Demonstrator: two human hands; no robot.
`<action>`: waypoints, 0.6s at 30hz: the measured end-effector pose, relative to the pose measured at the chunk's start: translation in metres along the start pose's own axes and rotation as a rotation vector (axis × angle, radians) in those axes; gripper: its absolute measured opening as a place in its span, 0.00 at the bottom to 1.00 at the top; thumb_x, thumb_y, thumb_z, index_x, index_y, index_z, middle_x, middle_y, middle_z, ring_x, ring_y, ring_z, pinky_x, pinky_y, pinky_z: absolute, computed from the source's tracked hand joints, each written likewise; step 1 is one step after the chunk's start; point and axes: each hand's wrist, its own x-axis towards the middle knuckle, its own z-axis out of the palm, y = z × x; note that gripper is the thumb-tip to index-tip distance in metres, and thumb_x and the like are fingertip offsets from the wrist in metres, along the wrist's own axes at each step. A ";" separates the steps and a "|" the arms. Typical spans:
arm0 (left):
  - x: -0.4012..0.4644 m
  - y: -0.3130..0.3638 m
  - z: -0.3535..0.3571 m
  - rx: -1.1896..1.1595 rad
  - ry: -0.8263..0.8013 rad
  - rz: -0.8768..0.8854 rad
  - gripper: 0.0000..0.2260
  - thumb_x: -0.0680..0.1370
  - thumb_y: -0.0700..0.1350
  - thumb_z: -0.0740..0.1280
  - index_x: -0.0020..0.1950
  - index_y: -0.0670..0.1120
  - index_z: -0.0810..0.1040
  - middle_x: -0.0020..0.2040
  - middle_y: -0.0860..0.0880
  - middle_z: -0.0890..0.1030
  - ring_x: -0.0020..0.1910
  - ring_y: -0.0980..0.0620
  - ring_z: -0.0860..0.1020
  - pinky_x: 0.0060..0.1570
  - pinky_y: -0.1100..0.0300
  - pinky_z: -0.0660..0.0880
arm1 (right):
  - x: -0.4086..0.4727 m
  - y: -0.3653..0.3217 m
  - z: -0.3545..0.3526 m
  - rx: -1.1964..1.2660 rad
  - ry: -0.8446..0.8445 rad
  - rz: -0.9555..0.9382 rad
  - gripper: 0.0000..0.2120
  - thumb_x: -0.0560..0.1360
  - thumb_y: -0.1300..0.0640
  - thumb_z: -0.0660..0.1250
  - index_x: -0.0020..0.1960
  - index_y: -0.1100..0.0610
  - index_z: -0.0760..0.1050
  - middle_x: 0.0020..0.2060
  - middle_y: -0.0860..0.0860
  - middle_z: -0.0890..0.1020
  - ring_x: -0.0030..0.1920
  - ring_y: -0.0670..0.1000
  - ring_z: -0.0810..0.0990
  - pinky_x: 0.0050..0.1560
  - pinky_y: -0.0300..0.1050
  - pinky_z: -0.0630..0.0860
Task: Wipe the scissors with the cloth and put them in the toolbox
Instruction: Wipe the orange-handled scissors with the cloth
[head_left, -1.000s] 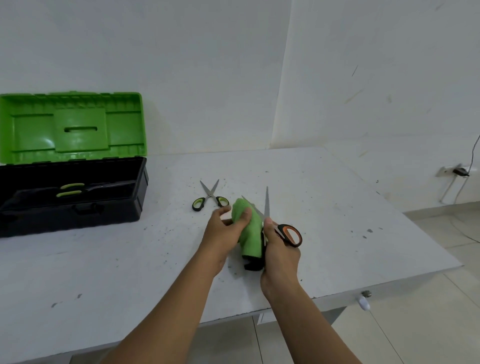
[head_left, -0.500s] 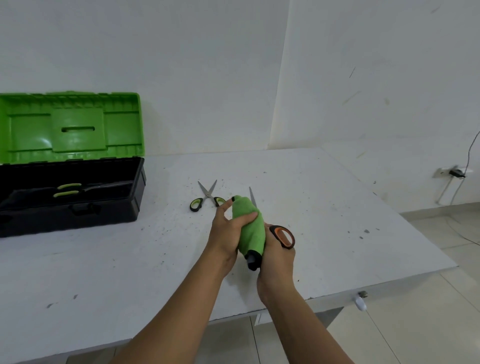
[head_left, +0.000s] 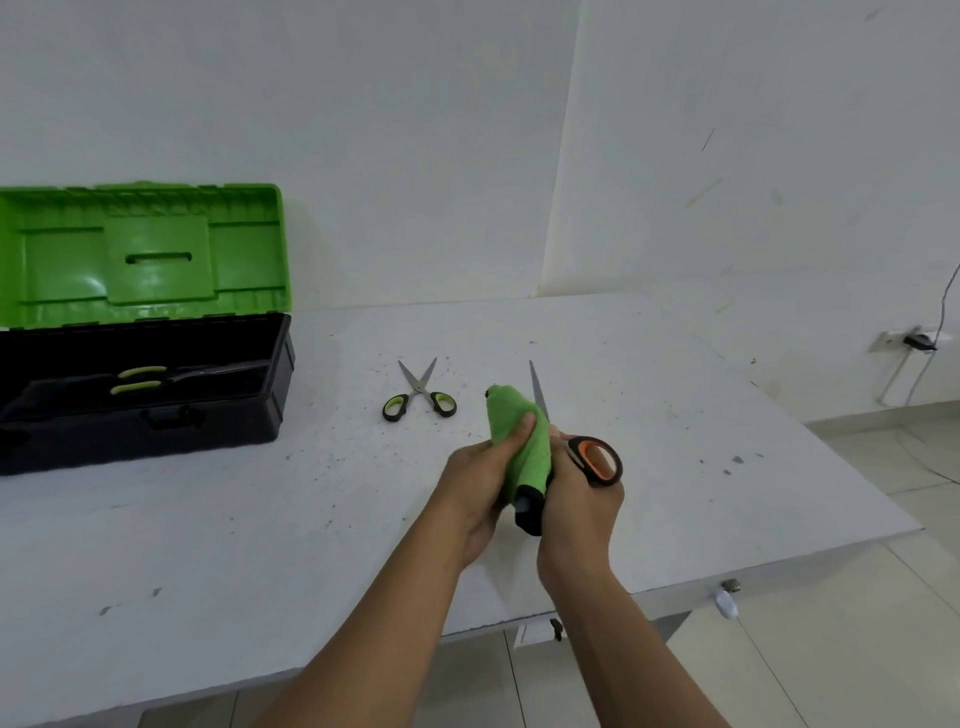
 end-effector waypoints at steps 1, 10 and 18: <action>-0.001 -0.001 0.000 0.041 0.017 -0.016 0.26 0.71 0.59 0.77 0.59 0.40 0.86 0.54 0.44 0.89 0.56 0.47 0.87 0.57 0.51 0.83 | 0.001 -0.001 -0.002 -0.007 -0.010 0.002 0.07 0.78 0.56 0.75 0.40 0.53 0.85 0.36 0.53 0.86 0.39 0.52 0.86 0.37 0.46 0.80; 0.011 0.006 0.016 -0.064 0.267 0.071 0.11 0.75 0.48 0.79 0.50 0.40 0.88 0.48 0.42 0.89 0.51 0.41 0.88 0.58 0.43 0.83 | -0.006 0.006 -0.002 -0.013 -0.053 -0.071 0.18 0.79 0.59 0.72 0.31 0.51 0.81 0.32 0.52 0.80 0.34 0.49 0.78 0.32 0.41 0.77; 0.003 -0.001 0.011 0.218 0.166 0.115 0.10 0.78 0.53 0.76 0.52 0.47 0.87 0.47 0.49 0.89 0.52 0.47 0.87 0.57 0.48 0.84 | 0.009 0.004 -0.013 0.026 -0.042 0.039 0.09 0.77 0.59 0.74 0.38 0.56 0.83 0.34 0.55 0.84 0.38 0.55 0.83 0.43 0.53 0.80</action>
